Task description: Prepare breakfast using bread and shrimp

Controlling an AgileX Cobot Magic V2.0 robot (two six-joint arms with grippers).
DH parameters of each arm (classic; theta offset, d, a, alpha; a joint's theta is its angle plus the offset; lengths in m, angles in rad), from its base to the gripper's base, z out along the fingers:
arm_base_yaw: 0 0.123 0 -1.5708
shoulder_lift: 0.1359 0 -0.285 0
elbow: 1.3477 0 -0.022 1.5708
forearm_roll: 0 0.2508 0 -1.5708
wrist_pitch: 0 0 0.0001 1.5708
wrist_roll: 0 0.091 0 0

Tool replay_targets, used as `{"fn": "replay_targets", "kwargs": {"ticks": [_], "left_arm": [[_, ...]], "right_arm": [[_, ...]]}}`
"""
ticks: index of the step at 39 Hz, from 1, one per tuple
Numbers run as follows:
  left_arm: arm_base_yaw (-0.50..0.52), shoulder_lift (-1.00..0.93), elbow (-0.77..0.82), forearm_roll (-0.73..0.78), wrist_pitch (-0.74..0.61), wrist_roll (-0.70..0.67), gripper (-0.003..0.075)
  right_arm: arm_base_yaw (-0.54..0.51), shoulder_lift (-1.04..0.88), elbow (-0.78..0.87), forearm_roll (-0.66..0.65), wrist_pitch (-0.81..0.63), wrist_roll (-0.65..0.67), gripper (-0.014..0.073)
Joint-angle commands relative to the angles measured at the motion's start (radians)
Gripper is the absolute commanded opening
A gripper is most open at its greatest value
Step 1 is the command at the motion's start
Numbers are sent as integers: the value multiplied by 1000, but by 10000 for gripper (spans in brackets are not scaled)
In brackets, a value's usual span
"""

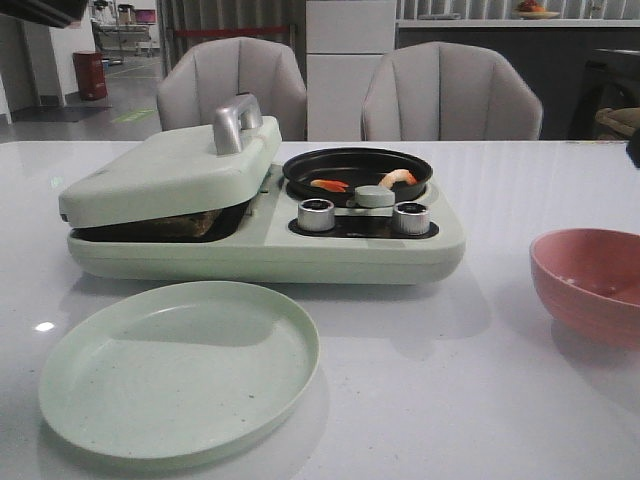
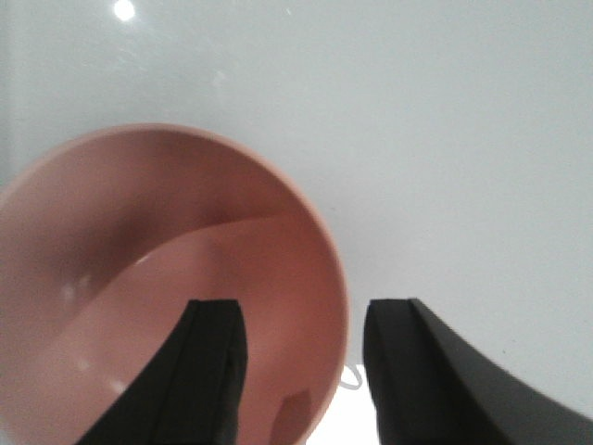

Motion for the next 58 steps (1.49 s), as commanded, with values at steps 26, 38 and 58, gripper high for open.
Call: {"fn": "replay_targets", "kwargs": {"ticks": [26,38,58], "left_arm": [[-9,-6,-29,-35,-59,3,98],[-7,-6,-29,-27,-86,3,98],[0,-6,-29,-27,-114,3,98]], "right_arm": [[363,-880,204,32,251,-49,426],[363,-888,204,32,232,-49,115],[363,-888,204,31,219,-49,22]]}}
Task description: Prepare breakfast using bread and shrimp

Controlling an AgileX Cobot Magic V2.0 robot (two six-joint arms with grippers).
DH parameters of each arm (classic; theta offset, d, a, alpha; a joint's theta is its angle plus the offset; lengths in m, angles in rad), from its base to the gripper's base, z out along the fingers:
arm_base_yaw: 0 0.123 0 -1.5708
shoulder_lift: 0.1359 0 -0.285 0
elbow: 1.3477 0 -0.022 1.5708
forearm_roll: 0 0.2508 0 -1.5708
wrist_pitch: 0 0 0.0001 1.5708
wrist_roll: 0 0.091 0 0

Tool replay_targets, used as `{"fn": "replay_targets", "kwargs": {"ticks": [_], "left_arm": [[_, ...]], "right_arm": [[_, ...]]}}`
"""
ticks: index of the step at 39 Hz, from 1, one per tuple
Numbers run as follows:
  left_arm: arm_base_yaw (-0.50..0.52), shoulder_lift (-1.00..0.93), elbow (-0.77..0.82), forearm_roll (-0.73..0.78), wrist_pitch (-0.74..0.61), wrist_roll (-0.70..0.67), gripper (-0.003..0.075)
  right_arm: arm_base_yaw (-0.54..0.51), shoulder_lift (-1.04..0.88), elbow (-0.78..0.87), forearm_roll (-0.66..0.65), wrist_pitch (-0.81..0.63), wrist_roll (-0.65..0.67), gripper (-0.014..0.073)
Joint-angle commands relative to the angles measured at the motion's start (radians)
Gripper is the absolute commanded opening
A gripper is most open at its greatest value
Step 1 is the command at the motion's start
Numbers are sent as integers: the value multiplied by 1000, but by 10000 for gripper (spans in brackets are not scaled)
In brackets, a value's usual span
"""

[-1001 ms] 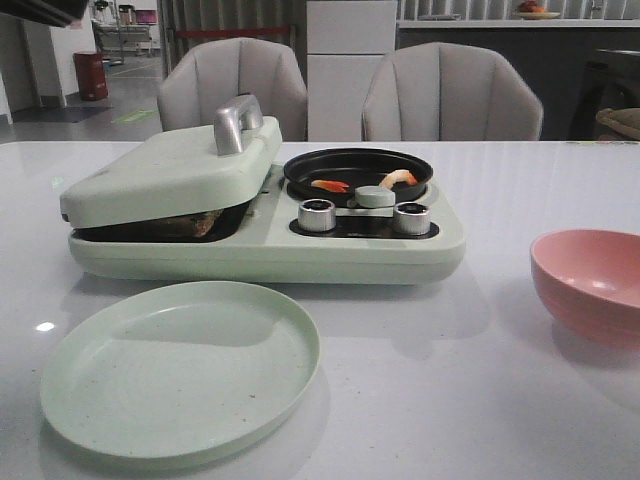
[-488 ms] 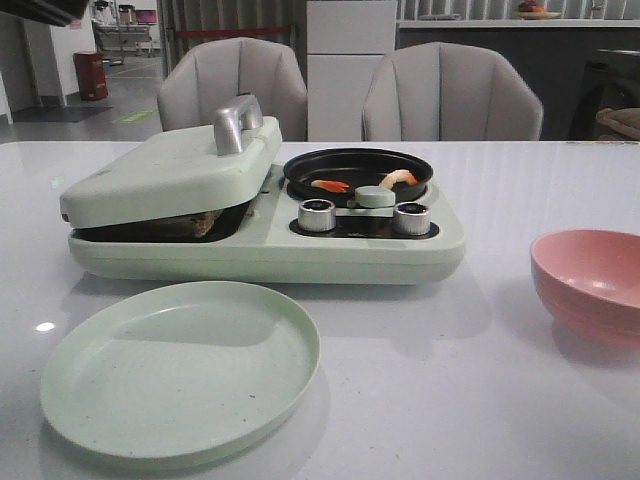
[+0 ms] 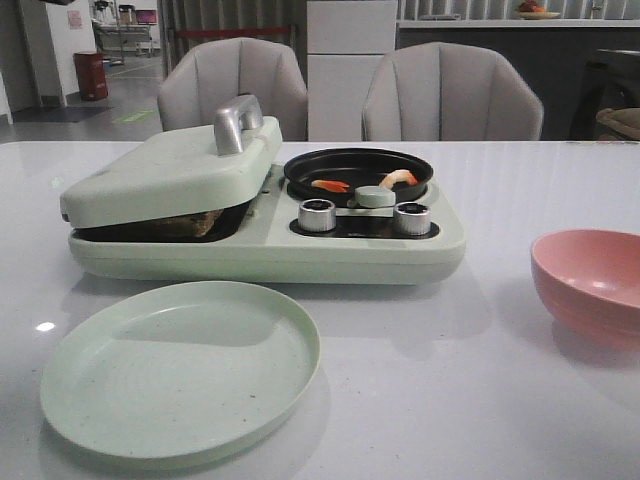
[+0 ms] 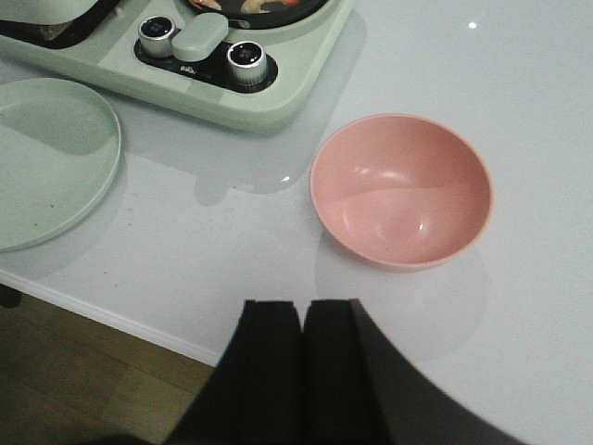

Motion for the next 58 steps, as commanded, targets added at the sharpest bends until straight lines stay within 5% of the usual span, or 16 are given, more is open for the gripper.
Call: {"fn": "replay_targets", "kwargs": {"ticks": [1,16,22,41,45,50,58], "left_arm": [[0,-6,-29,-30,-60,3,98],[4,-9,-22,-30,-63,3,98],[81,-101,21,72,-78,3,98],[416,-612,510,106,-495,-2,98],[439,-708,582,236,-496,-134,98],[467,-792,651,563,-497,-510,99],[559,-837,737,576,-502,-533,98]], "right_arm": [[1,1,-25,-17,-61,-12,22],[1,1,-25,-17,-46,-12,22],[1,1,-25,-17,-46,-12,22],[1,1,-25,-17,-46,-12,22],[1,1,-25,-17,-46,-12,22],[1,1,-25,-17,-46,-12,22],[1,1,-25,-17,-46,-12,22]]}}
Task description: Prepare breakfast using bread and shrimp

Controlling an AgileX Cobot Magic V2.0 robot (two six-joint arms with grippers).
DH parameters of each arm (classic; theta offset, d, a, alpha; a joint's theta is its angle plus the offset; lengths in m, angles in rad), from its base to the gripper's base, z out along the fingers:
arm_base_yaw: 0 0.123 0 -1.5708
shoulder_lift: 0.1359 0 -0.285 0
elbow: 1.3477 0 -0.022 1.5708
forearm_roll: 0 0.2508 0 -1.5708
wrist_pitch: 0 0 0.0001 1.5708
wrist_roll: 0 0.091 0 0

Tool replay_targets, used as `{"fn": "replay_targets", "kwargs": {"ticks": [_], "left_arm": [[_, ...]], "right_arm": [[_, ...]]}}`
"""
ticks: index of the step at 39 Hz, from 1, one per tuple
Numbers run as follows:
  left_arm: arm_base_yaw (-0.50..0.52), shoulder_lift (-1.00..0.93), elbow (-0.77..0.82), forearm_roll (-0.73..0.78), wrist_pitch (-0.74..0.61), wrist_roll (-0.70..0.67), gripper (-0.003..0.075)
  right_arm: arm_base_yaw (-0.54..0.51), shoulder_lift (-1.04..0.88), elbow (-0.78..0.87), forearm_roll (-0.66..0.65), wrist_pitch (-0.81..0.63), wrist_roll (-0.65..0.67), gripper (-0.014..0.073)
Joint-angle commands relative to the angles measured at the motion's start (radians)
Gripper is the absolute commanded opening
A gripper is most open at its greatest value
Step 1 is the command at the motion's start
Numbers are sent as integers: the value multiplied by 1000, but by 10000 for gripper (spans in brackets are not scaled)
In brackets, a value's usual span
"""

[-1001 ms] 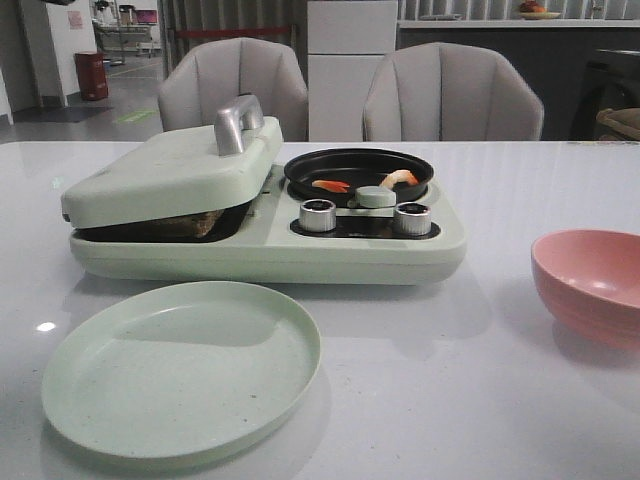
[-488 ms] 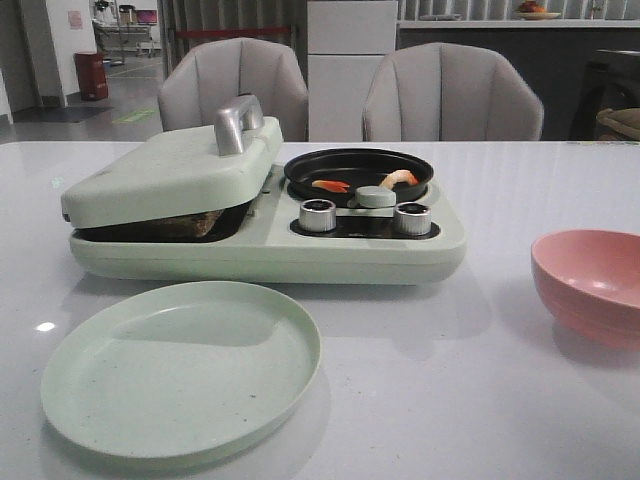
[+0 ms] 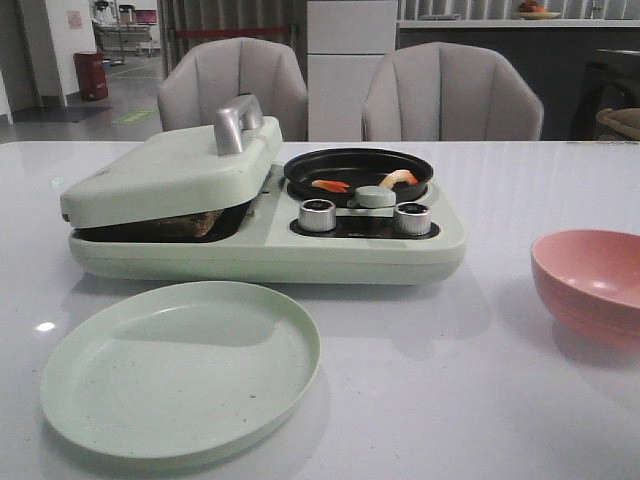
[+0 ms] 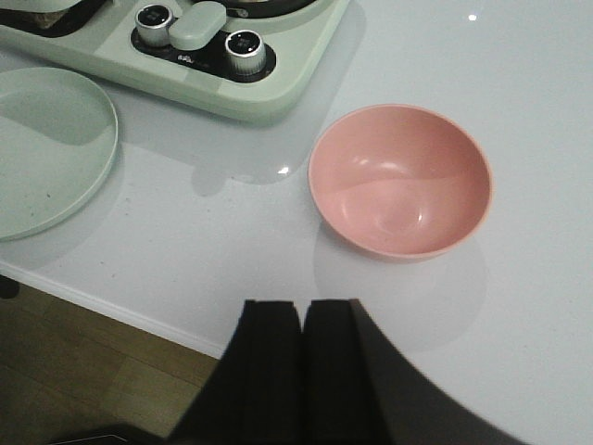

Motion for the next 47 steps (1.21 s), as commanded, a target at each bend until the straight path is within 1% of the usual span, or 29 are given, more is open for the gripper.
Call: {"fn": "replay_targets", "kwargs": {"ticks": [1,2,7,15,47], "left_arm": [[38,-27,31,29,-85,-31,98],[43,-44,29,41,-65,-31,98],[48,-44,29,59,-74,-31,98],[46,-44,29,59,-106,-31,98],[46,-44,29,59,-106,-31,98]], "right_arm": [[1,2,-25,-17,-64,-6,22],[1,2,-25,-17,-63,-6,22],[1,2,-25,-17,-64,-6,22],[1,2,-25,-17,-64,-6,22],[1,2,-25,-17,-64,-6,22]]}}
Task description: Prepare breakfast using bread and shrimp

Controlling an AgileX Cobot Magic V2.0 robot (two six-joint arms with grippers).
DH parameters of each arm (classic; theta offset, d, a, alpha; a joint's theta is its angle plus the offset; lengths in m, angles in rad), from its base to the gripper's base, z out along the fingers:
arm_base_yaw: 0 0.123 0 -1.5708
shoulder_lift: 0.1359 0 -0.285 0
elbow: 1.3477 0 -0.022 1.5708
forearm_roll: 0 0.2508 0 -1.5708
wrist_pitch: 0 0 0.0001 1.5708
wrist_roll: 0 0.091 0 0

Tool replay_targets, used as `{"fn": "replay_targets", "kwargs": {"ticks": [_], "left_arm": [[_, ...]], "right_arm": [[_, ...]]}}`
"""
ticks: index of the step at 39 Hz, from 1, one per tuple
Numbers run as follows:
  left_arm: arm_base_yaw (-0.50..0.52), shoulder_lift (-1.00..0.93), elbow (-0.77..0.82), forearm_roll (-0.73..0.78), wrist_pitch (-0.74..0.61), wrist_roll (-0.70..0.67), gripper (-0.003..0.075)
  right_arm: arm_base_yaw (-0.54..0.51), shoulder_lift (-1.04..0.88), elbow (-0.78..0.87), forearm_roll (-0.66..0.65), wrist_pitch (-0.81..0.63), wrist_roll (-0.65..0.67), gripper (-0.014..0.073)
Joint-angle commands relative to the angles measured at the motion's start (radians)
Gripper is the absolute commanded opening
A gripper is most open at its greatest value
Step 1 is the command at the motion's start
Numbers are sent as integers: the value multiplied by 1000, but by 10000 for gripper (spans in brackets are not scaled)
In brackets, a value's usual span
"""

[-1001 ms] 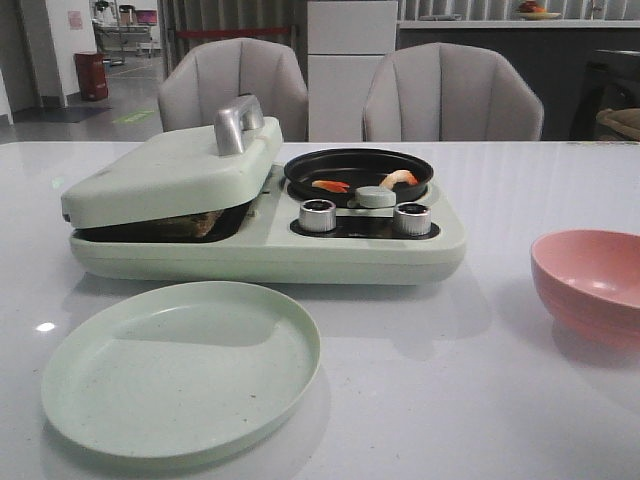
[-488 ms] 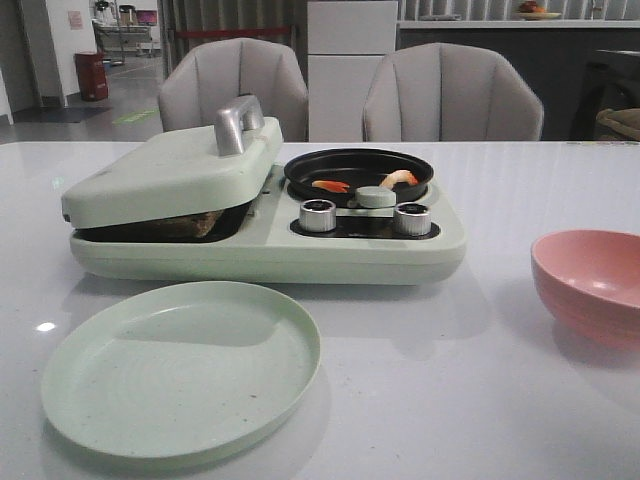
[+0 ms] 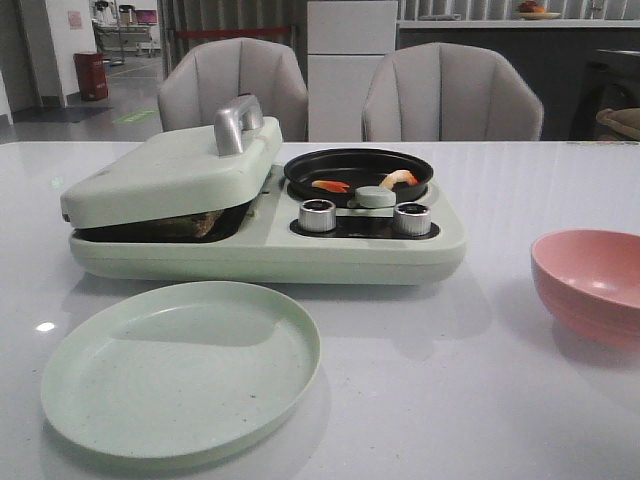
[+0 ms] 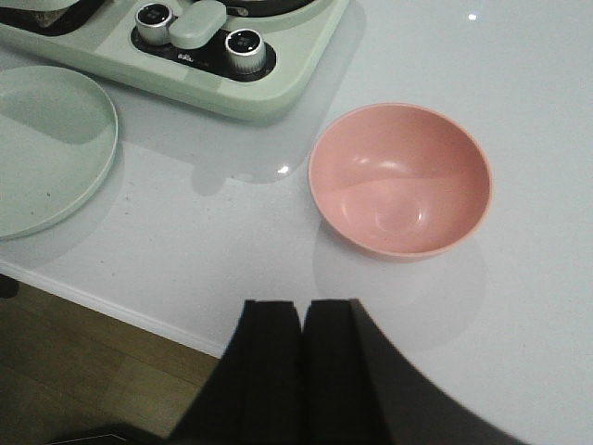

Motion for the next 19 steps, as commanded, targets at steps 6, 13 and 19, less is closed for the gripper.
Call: {"fn": "replay_targets", "kwargs": {"ticks": [6,13,19], "left_arm": [[0,-19,29,0,-95,-10,98],[0,-18,29,0,-95,-10,98],[0,-18,29,0,-95,-10,98]], "right_arm": [[1,2,-25,-17,-65,-6,22],[-43,-84,22,-17,-140,-6,22],[-181,-240,154,-17,-450,-6,22]]}}
